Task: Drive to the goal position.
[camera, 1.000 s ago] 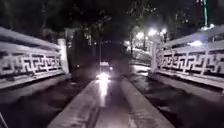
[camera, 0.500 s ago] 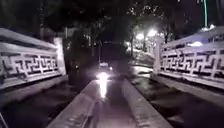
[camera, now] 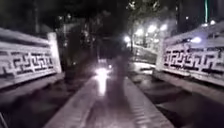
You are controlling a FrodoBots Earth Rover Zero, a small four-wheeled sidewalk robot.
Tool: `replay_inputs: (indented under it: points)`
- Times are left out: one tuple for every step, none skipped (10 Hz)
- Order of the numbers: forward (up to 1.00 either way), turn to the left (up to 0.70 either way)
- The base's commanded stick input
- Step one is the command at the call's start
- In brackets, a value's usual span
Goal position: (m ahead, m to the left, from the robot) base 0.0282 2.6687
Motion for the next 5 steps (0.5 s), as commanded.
replay_inputs:
  points:
    - [0.45, 0.00]
    - [0.45, 0.00]
    - [0.45, 0.00]
    - [0.45, 0.00]
    - [0.45, 0.00]
